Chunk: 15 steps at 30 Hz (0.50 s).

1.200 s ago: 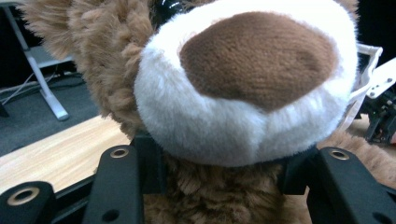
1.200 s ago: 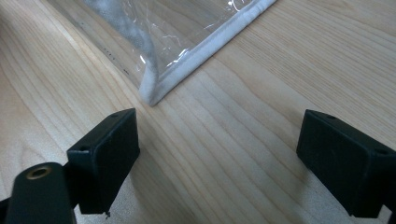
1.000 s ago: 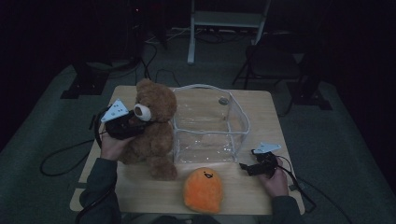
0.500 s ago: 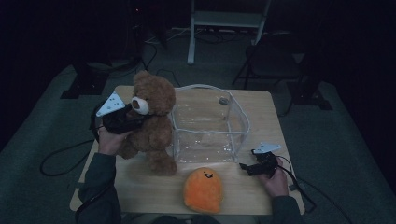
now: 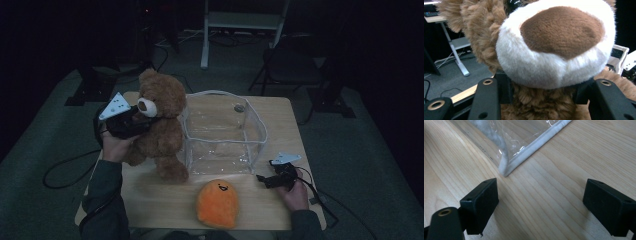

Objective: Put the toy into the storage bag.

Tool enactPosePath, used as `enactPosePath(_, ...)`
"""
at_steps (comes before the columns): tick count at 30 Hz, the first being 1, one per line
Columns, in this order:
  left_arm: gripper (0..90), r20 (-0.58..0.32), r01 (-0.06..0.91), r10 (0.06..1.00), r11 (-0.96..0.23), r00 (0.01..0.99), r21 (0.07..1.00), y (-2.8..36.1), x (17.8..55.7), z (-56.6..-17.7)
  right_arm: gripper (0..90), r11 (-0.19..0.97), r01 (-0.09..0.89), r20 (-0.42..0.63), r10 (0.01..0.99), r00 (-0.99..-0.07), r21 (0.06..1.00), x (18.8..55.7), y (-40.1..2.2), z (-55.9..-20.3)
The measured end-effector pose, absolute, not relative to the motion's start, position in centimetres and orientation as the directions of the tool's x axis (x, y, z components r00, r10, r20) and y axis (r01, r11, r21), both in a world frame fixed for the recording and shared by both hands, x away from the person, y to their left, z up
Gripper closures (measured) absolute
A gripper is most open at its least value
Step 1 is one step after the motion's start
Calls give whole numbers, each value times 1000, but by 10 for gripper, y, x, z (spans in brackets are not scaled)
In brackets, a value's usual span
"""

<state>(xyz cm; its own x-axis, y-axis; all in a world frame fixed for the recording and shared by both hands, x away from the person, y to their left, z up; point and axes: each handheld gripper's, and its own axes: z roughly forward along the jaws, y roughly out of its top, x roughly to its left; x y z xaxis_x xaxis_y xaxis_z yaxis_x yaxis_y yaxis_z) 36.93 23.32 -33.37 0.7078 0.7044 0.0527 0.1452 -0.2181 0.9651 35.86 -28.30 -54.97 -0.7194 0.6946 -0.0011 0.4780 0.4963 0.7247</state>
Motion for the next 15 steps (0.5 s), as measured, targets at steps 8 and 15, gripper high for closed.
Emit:
enactPosePath(8,479,55,152,722,-218,690,964,234,371,-327,123,496,478,-1,695,-719,725,359,-283,-550)
enactPosePath(15,479,53,153,727,-214,684,965,235,372,-321,124,496,478,-1,695,-719,725,358,-283,-550)
